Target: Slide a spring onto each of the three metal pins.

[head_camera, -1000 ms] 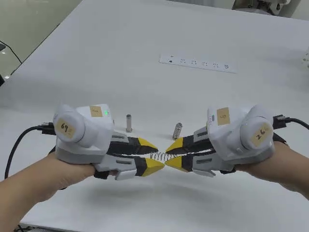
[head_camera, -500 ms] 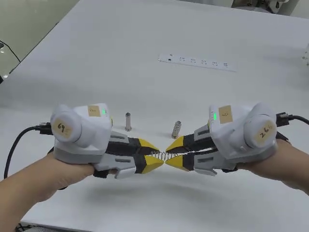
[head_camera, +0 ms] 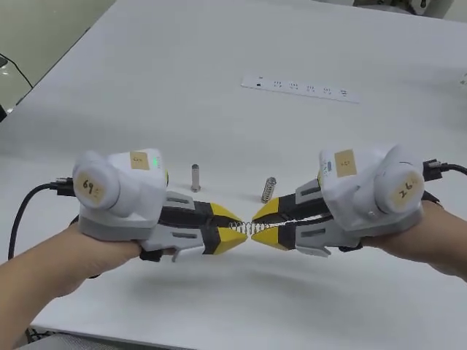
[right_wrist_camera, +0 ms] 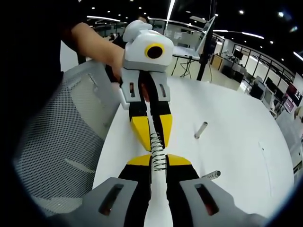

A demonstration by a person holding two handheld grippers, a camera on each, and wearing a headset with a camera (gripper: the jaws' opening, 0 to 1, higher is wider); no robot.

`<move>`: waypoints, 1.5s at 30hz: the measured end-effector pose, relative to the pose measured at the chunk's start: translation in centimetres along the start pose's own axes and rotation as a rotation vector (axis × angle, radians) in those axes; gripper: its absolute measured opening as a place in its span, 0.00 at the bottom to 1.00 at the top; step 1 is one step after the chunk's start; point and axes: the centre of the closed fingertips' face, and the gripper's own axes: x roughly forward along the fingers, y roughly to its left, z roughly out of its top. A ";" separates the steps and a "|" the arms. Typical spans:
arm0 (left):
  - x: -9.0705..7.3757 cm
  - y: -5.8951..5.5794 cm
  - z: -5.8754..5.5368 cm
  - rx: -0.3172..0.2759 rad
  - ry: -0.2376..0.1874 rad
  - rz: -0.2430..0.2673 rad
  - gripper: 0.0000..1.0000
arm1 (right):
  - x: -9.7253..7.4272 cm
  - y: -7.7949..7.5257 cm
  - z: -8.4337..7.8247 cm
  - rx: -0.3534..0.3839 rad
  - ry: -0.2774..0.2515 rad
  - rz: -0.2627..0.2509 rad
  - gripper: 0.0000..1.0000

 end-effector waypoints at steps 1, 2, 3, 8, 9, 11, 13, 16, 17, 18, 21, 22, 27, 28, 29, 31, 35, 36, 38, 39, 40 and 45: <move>0.0 0.0 0.0 0.003 -0.001 0.000 0.03 | 0.0 0.0 0.0 0.000 0.000 0.000 0.08; 0.0 -0.1 0.1 0.005 -0.001 -0.002 0.03 | 0.0 0.0 0.0 0.001 0.002 0.002 0.08; 0.0 -0.1 0.1 0.007 0.001 -0.003 0.03 | 0.0 0.0 0.0 0.002 0.004 0.002 0.08; 0.1 -0.3 0.2 0.015 0.002 -0.006 0.02 | -0.2 0.0 -0.1 0.007 0.006 0.000 0.09; 0.1 -0.3 0.2 0.019 0.004 -0.009 0.02 | -0.2 0.1 -0.1 0.010 0.006 0.000 0.09; 0.1 -0.4 0.2 0.022 0.006 -0.011 0.02 | -0.2 0.1 -0.1 0.013 0.007 -0.001 0.09; 0.2 -0.5 0.3 0.019 0.003 -0.017 0.02 | -0.3 0.1 -0.1 0.012 0.009 -0.003 0.09; 0.2 -0.5 0.4 0.017 0.001 -0.018 0.02 | -0.4 0.1 -0.1 0.005 0.009 -0.005 0.09; 0.2 -0.5 0.4 0.016 0.000 -0.020 0.02 | -0.4 0.1 -0.1 0.005 0.009 -0.004 0.09; 0.2 -0.6 0.4 0.016 0.001 -0.021 0.02 | -0.4 0.2 -0.1 0.004 0.008 -0.003 0.09; 0.2 -0.6 0.3 0.018 0.006 -0.024 0.02 | -0.6 0.2 -0.3 0.005 0.015 0.000 0.10; 0.2 -0.5 0.2 0.018 0.011 -0.021 0.02 | -0.7 0.3 -0.5 0.003 0.022 0.002 0.11; 0.1 -0.6 0.2 0.016 0.013 -0.023 0.02 | -0.9 0.2 -1.0 0.013 0.021 -0.002 0.11; 0.1 -0.6 0.2 0.015 0.013 -0.023 0.02 | -0.9 0.2 -1.1 0.014 0.023 -0.004 0.11; 0.1 -0.6 0.3 0.016 0.012 -0.023 0.02 | -1.0 0.2 -1.1 0.012 0.024 -0.004 0.11; 0.1 -0.6 0.3 0.015 0.015 -0.024 0.02 | -0.9 0.1 -1.1 0.011 0.022 -0.005 0.10; 0.1 -0.7 0.4 0.019 0.014 -0.026 0.02 | -0.9 0.1 -1.2 0.006 0.024 -0.004 0.09; 0.1 -0.7 0.5 0.019 0.013 -0.026 0.02 | -0.9 0.1 -1.2 0.005 0.025 -0.005 0.09; 0.0 -0.7 0.5 0.021 0.015 -0.027 0.02 | -0.8 0.1 -1.2 -0.002 0.029 -0.002 0.09; 0.0 -0.7 0.5 0.021 0.016 -0.027 0.02 | -0.8 0.2 -1.2 -0.008 0.032 -0.001 0.09; 0.0 -0.7 0.4 0.024 0.018 -0.026 0.02 | -0.8 0.1 -1.2 -0.010 0.033 -0.001 0.09; -0.1 -0.6 0.6 0.019 0.012 -0.026 0.02 | -0.7 0.0 -1.3 -0.009 0.041 -0.001 0.09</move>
